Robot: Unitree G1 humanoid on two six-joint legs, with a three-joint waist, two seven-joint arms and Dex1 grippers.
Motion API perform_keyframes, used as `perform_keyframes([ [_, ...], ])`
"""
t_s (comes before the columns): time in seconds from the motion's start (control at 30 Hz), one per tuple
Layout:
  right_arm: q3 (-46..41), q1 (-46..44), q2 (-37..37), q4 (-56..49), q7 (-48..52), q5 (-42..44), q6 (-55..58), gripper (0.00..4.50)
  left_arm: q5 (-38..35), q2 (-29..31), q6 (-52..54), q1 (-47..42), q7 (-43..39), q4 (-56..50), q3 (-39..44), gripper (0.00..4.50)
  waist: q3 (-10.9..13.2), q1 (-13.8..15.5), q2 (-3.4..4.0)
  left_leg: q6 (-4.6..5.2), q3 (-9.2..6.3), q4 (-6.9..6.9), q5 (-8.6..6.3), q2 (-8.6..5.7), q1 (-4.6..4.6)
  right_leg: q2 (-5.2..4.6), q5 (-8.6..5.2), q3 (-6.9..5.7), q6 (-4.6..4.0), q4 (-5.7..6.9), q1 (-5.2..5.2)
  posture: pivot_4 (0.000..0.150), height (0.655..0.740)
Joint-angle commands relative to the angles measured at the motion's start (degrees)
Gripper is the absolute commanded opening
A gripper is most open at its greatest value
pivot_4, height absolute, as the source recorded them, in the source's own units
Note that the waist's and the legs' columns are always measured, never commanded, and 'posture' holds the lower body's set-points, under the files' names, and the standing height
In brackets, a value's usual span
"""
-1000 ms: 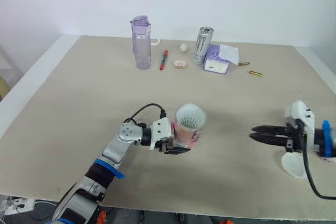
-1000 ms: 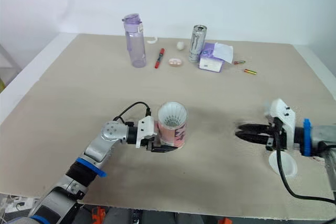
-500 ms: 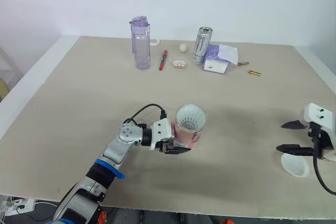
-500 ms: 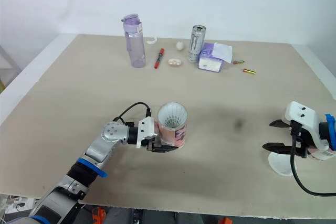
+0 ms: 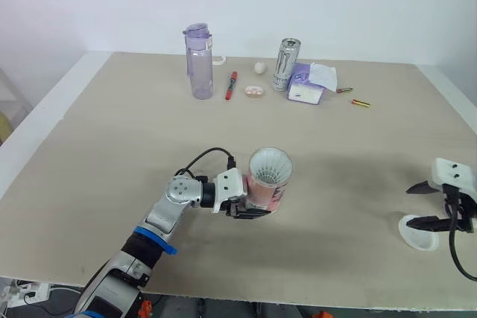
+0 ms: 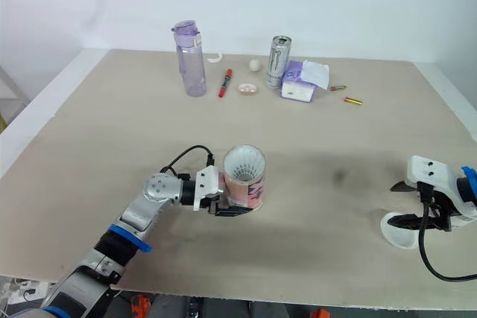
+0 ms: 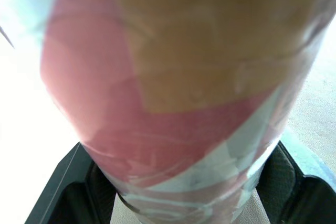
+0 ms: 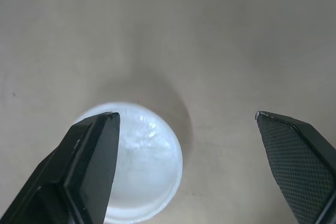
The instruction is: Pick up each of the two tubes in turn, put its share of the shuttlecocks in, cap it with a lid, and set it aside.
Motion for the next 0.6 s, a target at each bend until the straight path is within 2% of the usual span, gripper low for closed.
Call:
perform_keyframes([
  [0.03, 0.6, -1.0, -1.8, 1.4, 2.8, -1.0, -4.0, 4.47, 0.5, 0.0, 0.6, 0.6, 0.0, -0.4, -0.9, 3.01, 0.0, 0.0, 0.00, 0.00, 0.00, 0.00, 0.00, 0.00, 0.01, 0.00, 0.00, 0.00, 0.00, 0.00, 0.01, 0.150, 0.7400],
  [0.43, 4.7, -4.4, 1.0, 5.0, 2.4, -3.3, -11.0, 4.47, 0.8, 0.2, 1.4, 0.4, 0.2, -0.4, -0.9, 3.01, 0.0, -0.1, 0.00, 0.00, 0.15, -0.01, 0.00, 0.02, 0.16, -0.02, 0.14, 0.11, -0.23, 0.00, 0.10, 0.150, 0.7400],
  [0.47, 4.8, -4.7, 1.2, 5.3, 2.4, -3.3, -11.1, 4.06, 0.8, 0.2, 1.5, 0.4, 0.2, -0.4, -0.9, 3.01, 0.0, -0.1, 0.00, 0.00, 0.15, -0.01, 0.00, 0.02, 0.16, -0.03, 0.14, 0.11, -0.23, 0.00, 0.10, 0.150, 0.7400],
  [0.53, 5.3, -5.6, 1.7, 6.0, 2.7, -3.5, -12.0, 3.67, 0.8, 0.2, 1.7, 0.5, 0.4, -0.4, -0.8, 3.01, 0.0, -0.1, 0.00, 0.00, 0.20, -0.01, 0.00, 0.03, 0.18, -0.03, 0.16, 0.14, -0.26, 0.00, 0.09, 0.150, 0.7400],
  [0.57, 5.5, -6.0, 1.8, 6.4, 3.0, -3.7, -12.4, 2.96, 0.8, 0.2, 1.8, 0.5, 0.4, -0.5, -0.8, 3.01, 0.0, -0.1, 0.00, 0.00, 0.22, -0.01, 0.00, 0.03, 0.18, -0.04, 0.16, 0.15, -0.27, 0.00, 0.09, 0.150, 0.7400],
  [0.6, 5.8, -6.4, 2.0, 6.9, 3.1, -3.8, -12.7, 2.56, 0.8, 0.2, 1.9, 0.5, 0.5, -0.5, -0.8, 3.01, 0.0, -0.1, -0.01, 0.00, 0.22, -0.01, 0.00, 0.03, 0.18, -0.04, 0.17, 0.15, -0.27, 0.00, 0.10, 0.150, 0.7400],
])
